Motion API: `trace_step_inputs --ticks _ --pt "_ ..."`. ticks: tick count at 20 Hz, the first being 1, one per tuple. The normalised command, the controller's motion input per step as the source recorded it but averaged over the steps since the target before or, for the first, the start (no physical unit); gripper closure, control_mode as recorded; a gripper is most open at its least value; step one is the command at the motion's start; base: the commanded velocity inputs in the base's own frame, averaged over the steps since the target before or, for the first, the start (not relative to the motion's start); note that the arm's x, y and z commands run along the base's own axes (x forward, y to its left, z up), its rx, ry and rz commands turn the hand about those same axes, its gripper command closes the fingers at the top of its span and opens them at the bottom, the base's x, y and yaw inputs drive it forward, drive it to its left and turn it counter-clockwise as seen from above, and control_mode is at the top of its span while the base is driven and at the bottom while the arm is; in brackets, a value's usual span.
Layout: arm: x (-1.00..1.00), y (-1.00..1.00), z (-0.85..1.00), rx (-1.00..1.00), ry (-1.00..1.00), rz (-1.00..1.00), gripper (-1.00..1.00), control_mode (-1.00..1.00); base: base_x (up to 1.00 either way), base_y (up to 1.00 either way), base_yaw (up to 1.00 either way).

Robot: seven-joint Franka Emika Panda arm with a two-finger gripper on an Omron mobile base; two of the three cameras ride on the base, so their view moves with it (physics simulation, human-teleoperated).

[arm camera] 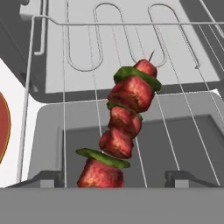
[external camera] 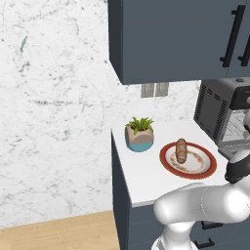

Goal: Pick up the kebab skewer and baguette bread, and place them inside the toaster oven. Close the toaster oven door and start by setting the timer.

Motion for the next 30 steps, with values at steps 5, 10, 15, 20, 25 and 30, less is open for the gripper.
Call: trace_step_inputs --ticks 5,10,15,20,25,30 --pt "-0.25 0.32 0.18 0.01 0.0 -0.08 -1.0 -1.0 0.0 0.0 0.0" --pt "-0.39 0.75 0.27 0.01 0.0 -0.15 -1.0 -1.0 0.0 0.0 0.0" --pt "-0.54 0.53 0.26 0.03 0.0 -0.16 -1.0 -1.0 0.0 0.0 0.0" --pt "-0.64 0.56 0.02 0.08 -0.06 -0.18 -1.0 -1.0 0.0 0.0 0.0" --pt "-0.43 0.71 0.0 0.25 -0.07 -0.17 -1.0 -1.0 0.0 0.0 0.0" --pt "-0.32 0.71 0.0 0.34 -0.01 -0.11 -1.0 -1.0 0.0 0.0 0.0"
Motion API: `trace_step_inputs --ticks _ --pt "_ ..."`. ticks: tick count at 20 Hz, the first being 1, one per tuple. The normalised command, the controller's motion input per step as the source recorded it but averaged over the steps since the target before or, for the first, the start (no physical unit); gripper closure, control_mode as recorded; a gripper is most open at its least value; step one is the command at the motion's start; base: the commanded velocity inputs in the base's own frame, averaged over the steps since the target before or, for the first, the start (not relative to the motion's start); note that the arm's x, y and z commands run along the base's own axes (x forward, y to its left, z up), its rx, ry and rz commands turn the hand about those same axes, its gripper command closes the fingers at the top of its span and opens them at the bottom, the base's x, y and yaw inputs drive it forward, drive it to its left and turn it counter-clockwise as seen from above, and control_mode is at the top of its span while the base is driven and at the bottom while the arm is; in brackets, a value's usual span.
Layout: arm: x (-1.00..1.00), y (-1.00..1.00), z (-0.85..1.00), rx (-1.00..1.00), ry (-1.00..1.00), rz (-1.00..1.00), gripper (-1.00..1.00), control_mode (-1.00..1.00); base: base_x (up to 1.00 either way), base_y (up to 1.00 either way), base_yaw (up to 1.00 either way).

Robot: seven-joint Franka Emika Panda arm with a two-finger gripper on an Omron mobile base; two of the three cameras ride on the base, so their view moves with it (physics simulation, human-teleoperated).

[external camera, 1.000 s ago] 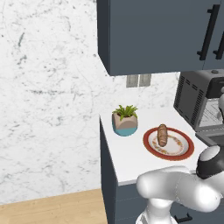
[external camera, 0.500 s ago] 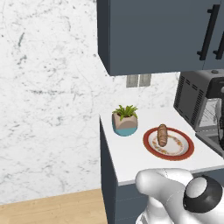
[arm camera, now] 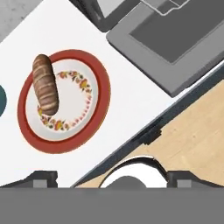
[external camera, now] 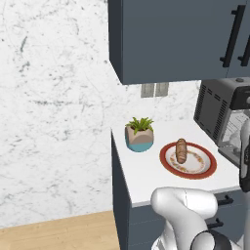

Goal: Pick up the kebab skewer and baguette bread, and place them inside the toaster oven. Close the toaster oven door and start by setting the timer.

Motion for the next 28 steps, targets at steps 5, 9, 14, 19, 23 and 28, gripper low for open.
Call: trace_step_inputs --ticks 5,9,14,19,23,28 --pt "-0.04 0.88 0.03 0.28 0.0 -0.1 -1.0 -1.0 0.0 0.0 0.0" --pt "0.58 0.99 0.05 0.03 0.06 -0.06 -1.0 -1.0 0.0 0.0 0.0" --pt "0.69 0.58 0.0 -0.02 0.04 0.0 -1.0 -1.0 0.0 0.0 0.0" --pt "0.79 0.6 -0.07 0.0 0.06 -0.04 -1.0 -1.0 0.0 0.0 0.0" --pt "0.68 0.2 -0.1 0.0 0.06 0.0 -1.0 -1.0 0.0 0.0 0.0" --pt "0.3 -0.24 -0.04 0.0 0.01 0.0 -1.0 -1.0 0.0 0.0 0.0"
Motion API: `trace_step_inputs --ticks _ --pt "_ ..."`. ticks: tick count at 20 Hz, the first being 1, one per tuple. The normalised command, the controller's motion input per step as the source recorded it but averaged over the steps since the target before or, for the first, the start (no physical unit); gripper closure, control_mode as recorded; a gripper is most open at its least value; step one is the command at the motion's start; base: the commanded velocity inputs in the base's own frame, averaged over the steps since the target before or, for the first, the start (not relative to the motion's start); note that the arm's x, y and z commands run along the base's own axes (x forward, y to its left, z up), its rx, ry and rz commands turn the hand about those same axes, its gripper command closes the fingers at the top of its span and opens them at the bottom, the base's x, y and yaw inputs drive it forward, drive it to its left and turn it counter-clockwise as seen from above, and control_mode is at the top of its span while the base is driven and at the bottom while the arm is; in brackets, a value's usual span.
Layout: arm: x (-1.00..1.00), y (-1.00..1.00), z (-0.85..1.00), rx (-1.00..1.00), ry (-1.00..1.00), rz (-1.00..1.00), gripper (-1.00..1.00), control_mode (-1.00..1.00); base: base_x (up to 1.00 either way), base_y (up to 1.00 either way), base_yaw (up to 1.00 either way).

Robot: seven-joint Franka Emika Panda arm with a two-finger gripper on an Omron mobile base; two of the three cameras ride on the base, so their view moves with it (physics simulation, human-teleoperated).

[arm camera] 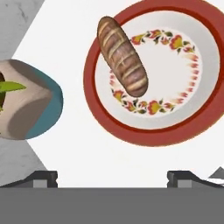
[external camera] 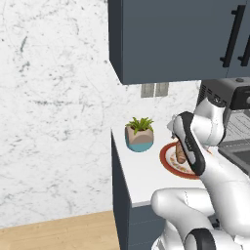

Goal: Pick up the kebab skewer and baguette bread, and place them inside the toaster oven. Close the toaster oven door and start by setting the timer.

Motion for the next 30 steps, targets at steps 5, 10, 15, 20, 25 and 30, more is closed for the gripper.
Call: trace_step_inputs --ticks 5,10,15,20,25,30 --pt "0.0 -0.76 -0.07 0.0 0.0 0.0 -1.0 -1.0 0.0 0.0 0.0" --pt "0.17 -0.08 -0.49 0.0 -0.02 0.0 -1.0 -1.0 0.0 0.0 0.0" --pt "0.17 0.0 -0.35 0.0 -0.01 0.0 -1.0 -1.0 0.0 0.0 0.0" --pt "0.05 0.0 -0.22 -0.01 0.0 0.0 -1.0 -1.0 0.0 0.0 0.0" --pt "0.31 0.04 -0.35 -0.07 0.0 0.02 -1.0 -1.0 0.0 0.0 0.0" --pt "0.33 0.01 -0.43 -0.07 0.0 0.06 -1.0 -1.0 0.0 0.0 0.0"
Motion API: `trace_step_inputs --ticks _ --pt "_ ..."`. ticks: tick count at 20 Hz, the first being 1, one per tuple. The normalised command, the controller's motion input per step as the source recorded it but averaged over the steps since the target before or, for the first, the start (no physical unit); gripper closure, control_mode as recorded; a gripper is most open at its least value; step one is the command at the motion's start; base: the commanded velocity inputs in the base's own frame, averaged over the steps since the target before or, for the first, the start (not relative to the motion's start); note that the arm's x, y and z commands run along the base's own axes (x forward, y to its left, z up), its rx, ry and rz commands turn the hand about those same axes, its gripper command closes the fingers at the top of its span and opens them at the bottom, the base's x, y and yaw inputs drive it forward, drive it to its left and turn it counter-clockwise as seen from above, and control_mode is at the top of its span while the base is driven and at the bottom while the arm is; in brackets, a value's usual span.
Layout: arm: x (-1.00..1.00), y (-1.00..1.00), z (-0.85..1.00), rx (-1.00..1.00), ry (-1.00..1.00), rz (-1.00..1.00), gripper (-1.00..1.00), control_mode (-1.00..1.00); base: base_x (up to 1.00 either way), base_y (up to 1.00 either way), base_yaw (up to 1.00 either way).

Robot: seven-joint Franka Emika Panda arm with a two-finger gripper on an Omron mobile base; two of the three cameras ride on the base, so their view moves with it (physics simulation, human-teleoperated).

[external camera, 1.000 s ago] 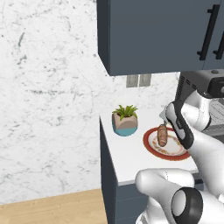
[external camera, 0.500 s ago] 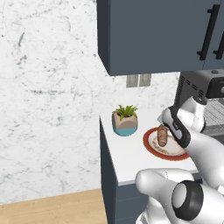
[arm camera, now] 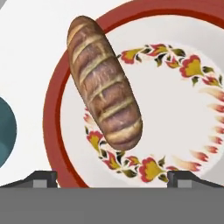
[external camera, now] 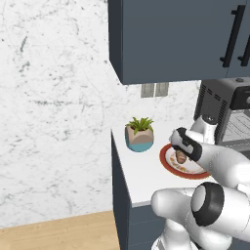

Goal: Pick up the kebab skewer and baguette bread, and place them inside the toaster oven. Close the toaster oven door and start by setting the timer.

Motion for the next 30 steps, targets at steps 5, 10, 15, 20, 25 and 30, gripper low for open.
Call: trace_step_inputs --ticks 5,10,15,20,25,30 --pt "0.18 -0.09 -0.14 -0.04 0.0 0.08 -1.0 -1.0 0.0 0.0 0.0" --pt "0.24 -0.06 -0.13 -0.03 0.0 0.06 -1.0 -1.0 0.0 0.0 0.0" --pt "0.3 0.0 -0.25 -0.04 0.0 0.05 -1.0 -1.0 0.0 0.0 0.0" --pt "0.25 -0.06 -0.14 -0.05 0.0 0.02 -1.0 -1.0 0.0 0.0 0.0" --pt "0.0 -0.27 0.0 -0.08 0.0 0.0 -1.0 -1.0 0.0 0.0 0.0" --pt "0.0 -0.27 -0.12 -0.09 0.0 0.0 -1.0 -1.0 0.0 0.0 0.0"
